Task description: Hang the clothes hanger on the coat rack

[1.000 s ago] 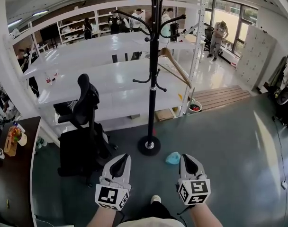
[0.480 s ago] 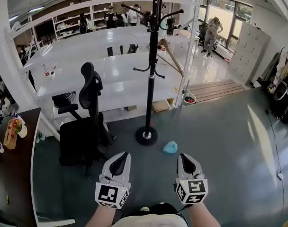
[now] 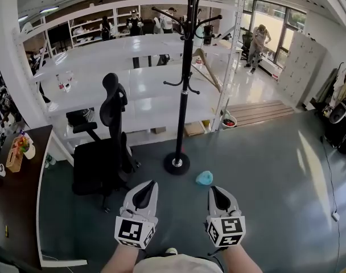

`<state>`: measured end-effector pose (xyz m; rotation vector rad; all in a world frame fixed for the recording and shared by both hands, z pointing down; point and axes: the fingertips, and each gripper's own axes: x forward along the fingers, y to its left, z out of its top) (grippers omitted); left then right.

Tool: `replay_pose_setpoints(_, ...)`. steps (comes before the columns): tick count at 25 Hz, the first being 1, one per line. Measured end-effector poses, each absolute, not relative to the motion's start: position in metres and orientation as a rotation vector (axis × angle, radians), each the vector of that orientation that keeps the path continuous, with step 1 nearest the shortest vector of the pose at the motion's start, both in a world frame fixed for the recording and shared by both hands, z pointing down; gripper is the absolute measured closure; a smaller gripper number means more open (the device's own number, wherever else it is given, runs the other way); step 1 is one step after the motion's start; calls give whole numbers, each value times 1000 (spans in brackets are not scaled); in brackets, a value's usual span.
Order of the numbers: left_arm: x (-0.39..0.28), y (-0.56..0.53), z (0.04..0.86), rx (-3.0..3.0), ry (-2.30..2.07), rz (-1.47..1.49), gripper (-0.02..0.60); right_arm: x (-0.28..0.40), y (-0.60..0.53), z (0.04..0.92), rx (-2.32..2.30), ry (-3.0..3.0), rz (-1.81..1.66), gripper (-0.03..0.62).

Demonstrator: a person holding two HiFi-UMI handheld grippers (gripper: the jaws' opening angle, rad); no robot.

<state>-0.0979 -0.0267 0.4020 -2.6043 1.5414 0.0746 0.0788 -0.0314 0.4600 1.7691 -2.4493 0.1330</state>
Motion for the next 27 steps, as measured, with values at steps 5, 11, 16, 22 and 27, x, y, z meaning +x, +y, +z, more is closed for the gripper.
replay_pose_setpoints(5,-89,-21,395,-2594,1535,90,581,77,-27,451,1740,-2485,133,568)
replay_pose_setpoints(11,-87,-16,391,-2580,1540,101,581,80,-23,442,1741,-2494,89,568)
replay_pose_setpoints(16,-89,-15,391,-2576,1552,91,581,80,-24,445,1733,-2489,91,568)
replay_pose_setpoints(22,-88,-11,397,-2589,1549,75,581,79,-21,446,1725,-2487,88,568)
replay_pose_setpoints(27,-89,-12,404,-2601,1545,59,581,80,-23,445,1743,-2483,76,568)
